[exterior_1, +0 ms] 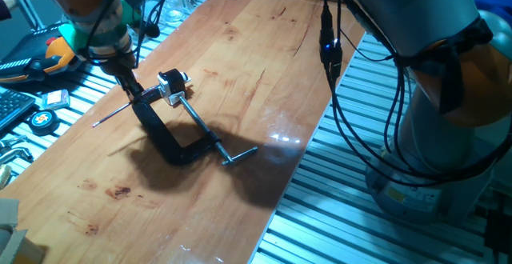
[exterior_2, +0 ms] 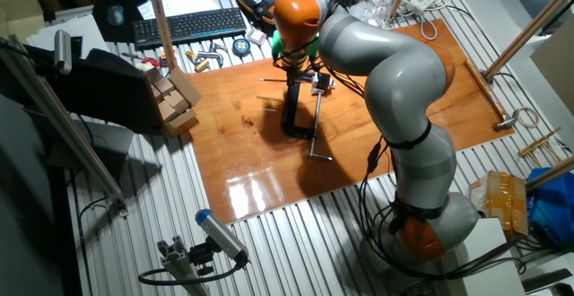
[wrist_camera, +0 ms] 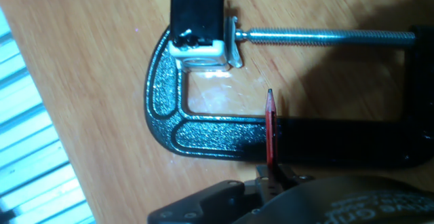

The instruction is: Insert the pencil into the pencil sharpener

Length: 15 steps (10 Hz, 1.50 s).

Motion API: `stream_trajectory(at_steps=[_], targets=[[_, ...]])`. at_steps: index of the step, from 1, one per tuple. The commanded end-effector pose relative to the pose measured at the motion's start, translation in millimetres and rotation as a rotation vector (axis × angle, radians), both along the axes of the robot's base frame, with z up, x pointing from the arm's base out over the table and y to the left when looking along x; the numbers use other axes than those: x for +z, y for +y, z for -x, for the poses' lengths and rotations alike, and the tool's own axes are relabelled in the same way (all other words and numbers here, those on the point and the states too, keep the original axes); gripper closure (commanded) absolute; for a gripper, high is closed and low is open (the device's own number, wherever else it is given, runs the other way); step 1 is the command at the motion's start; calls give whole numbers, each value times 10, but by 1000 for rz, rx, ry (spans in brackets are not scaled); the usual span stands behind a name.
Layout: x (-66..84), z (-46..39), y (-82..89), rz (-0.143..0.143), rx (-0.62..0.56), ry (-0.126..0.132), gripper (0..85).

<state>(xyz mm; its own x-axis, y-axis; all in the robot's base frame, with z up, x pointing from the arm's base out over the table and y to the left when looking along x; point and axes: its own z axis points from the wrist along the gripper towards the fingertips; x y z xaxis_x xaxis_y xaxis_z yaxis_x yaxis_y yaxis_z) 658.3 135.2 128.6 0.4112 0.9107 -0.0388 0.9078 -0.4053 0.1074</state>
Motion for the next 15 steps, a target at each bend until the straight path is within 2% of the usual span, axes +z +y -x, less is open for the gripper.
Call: stream_trajectory(at_steps=[1, 6, 7, 8, 10, 12, 13, 14, 15], targets=[[-1, -6, -20, 0, 1, -1, 850], [-79, -16, -111, -18, 9, -7, 850], [-79, -16, -111, -37, 23, -9, 850], [-79, -16, -111, -57, 22, -26, 850], [-79, -16, -111, -9, 34, -31, 850], [-79, -16, -111, -49, 7, -8, 850], [-79, -16, -111, -54, -3, -9, 850], [-79, -16, -111, -34, -16, -19, 850], [-79, -16, -111, -24, -23, -12, 850]])
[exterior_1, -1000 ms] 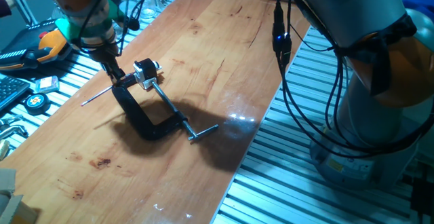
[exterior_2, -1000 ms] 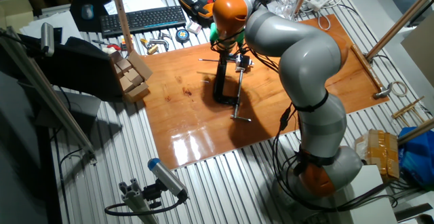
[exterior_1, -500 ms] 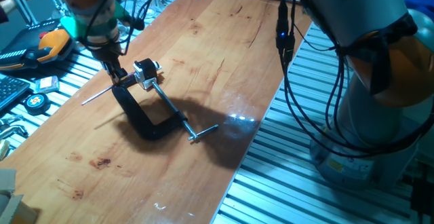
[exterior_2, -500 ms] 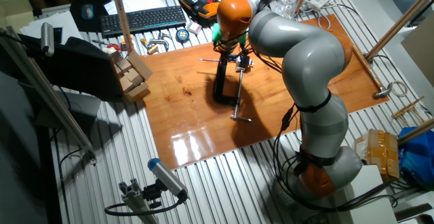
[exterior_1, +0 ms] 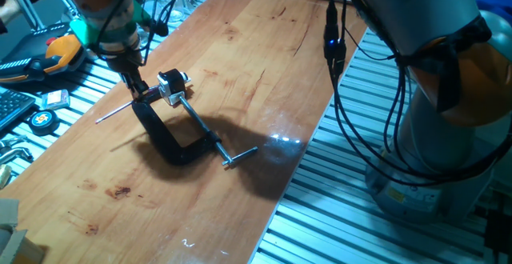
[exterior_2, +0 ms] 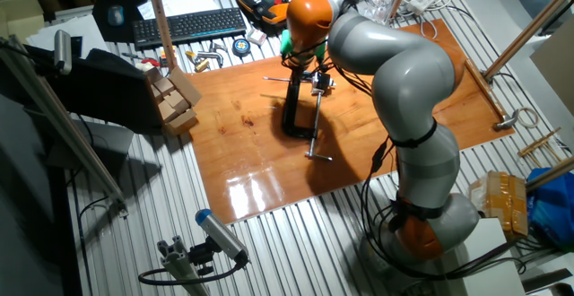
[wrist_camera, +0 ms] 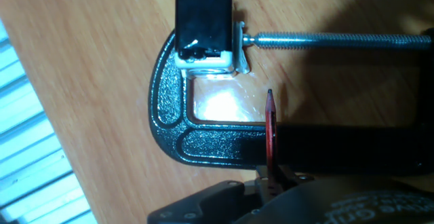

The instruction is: Insert the pencil into the pencil sharpener

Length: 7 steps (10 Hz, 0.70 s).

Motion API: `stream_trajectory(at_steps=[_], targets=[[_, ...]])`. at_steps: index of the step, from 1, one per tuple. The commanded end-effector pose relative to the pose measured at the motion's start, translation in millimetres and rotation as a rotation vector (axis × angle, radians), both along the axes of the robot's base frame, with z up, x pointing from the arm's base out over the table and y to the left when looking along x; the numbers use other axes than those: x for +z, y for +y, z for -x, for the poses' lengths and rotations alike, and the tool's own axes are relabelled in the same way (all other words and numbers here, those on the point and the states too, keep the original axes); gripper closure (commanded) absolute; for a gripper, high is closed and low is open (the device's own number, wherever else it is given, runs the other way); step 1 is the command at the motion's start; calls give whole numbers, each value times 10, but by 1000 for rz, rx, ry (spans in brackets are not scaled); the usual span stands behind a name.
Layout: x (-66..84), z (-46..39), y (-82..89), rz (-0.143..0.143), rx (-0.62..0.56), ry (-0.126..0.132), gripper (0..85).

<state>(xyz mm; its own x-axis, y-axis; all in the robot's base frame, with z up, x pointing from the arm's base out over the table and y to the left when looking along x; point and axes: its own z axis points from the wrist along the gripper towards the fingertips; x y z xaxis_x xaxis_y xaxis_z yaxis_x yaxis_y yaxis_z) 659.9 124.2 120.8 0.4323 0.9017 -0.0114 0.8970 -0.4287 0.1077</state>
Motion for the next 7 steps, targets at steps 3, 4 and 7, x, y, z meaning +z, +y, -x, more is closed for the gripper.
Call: stream_trajectory(at_steps=[3, 4, 7], targets=[[-12, -50, -16, -30, -2, -16, 850], [-28, -72, -25, -37, 6, -28, 850], [-92, -163, -19, -62, 15, -34, 850]])
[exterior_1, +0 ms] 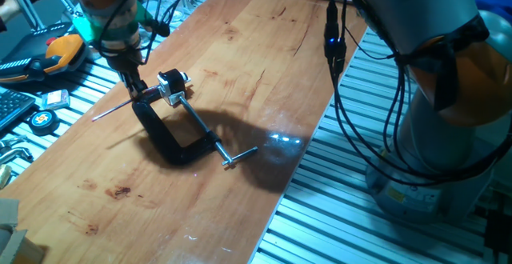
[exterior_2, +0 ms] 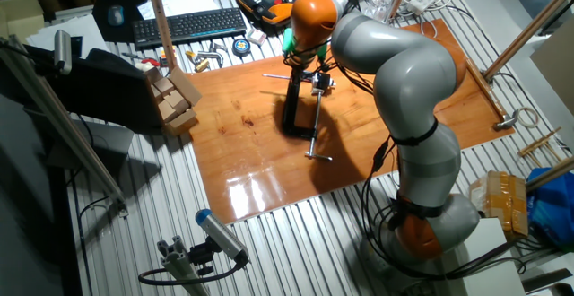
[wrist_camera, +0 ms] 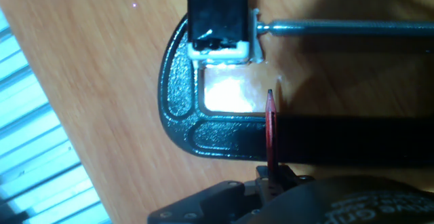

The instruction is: Insert the pencil into the pencil sharpener

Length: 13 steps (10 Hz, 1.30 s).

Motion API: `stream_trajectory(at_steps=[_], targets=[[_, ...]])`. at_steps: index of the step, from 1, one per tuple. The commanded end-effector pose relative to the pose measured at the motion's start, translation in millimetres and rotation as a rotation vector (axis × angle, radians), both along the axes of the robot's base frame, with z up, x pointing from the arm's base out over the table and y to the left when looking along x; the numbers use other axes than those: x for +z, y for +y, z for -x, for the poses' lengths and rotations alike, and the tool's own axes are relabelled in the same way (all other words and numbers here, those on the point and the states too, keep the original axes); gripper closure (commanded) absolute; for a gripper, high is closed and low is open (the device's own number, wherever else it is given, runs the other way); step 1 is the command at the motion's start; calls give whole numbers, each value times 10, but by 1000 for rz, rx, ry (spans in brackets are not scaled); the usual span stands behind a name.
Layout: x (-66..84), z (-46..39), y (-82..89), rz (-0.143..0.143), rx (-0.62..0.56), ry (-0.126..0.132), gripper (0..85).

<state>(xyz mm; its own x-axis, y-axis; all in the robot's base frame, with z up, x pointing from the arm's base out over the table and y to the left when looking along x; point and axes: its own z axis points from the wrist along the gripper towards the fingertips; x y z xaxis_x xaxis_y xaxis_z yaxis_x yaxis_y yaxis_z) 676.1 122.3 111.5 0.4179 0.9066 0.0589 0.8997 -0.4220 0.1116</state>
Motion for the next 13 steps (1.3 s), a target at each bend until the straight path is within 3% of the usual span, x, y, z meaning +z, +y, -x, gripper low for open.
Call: stream_trajectory(at_steps=[1, 5, 11, 13], targets=[[-10, -20, -11, 1, 7, -1, 850], [-61, -89, -54, -12, 16, -9, 850], [-144, -164, -107, -8, 12, -6, 850], [-162, -173, -137, -20, 26, -5, 850]])
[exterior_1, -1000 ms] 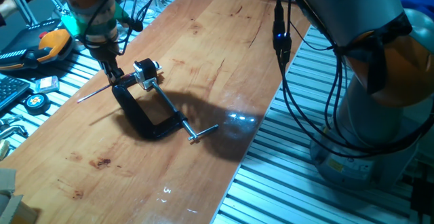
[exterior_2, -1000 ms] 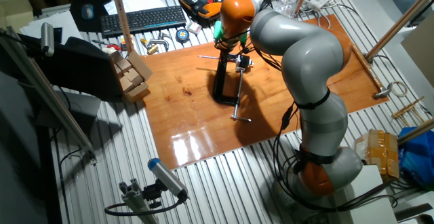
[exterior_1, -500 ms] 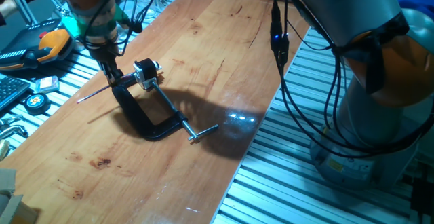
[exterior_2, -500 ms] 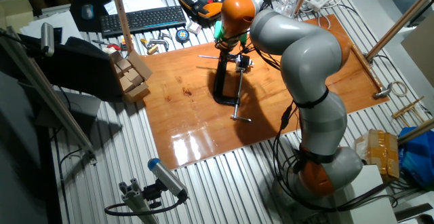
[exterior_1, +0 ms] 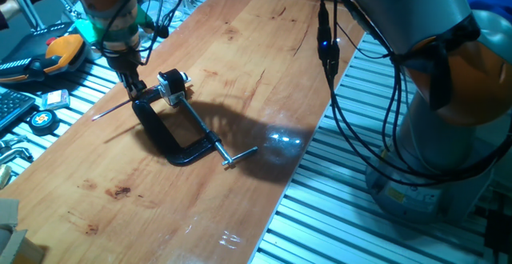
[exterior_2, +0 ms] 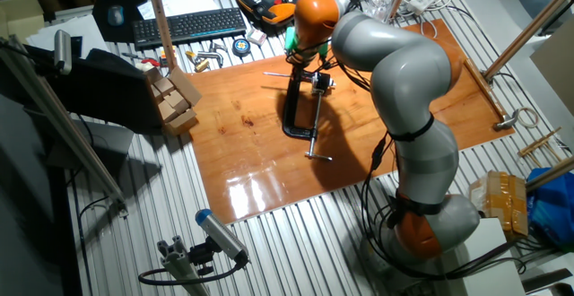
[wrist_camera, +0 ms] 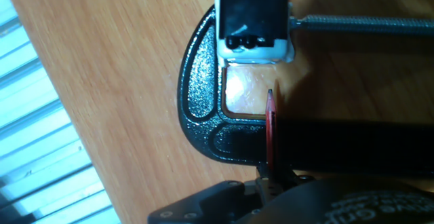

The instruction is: Insert the pencil into the pencil sharpener

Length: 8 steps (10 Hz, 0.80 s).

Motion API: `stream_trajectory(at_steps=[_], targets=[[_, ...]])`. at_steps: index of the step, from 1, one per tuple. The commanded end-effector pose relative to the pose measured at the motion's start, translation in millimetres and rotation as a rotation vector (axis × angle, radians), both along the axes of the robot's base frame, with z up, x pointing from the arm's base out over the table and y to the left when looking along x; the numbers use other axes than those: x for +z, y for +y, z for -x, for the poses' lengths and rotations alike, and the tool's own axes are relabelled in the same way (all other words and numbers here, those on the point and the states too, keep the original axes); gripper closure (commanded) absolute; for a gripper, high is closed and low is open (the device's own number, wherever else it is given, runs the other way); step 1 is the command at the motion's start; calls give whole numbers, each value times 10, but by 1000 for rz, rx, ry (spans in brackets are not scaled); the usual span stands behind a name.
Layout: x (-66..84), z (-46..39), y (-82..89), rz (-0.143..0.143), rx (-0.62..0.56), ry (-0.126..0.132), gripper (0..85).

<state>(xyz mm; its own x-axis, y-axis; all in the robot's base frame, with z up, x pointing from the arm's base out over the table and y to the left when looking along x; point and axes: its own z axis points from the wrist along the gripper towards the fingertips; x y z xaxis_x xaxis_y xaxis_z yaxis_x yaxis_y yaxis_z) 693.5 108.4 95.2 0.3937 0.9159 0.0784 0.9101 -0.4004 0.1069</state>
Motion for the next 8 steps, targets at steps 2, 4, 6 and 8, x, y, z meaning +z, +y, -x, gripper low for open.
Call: stream_trajectory(at_steps=[2, 4, 6, 8], targets=[[-35, -3, -24, -5, 6, 2, 850], [-87, -21, -61, -9, 10, -1, 850], [-152, -39, -100, -7, 13, -8, 850], [-187, -36, -162, -8, 19, -14, 850]])
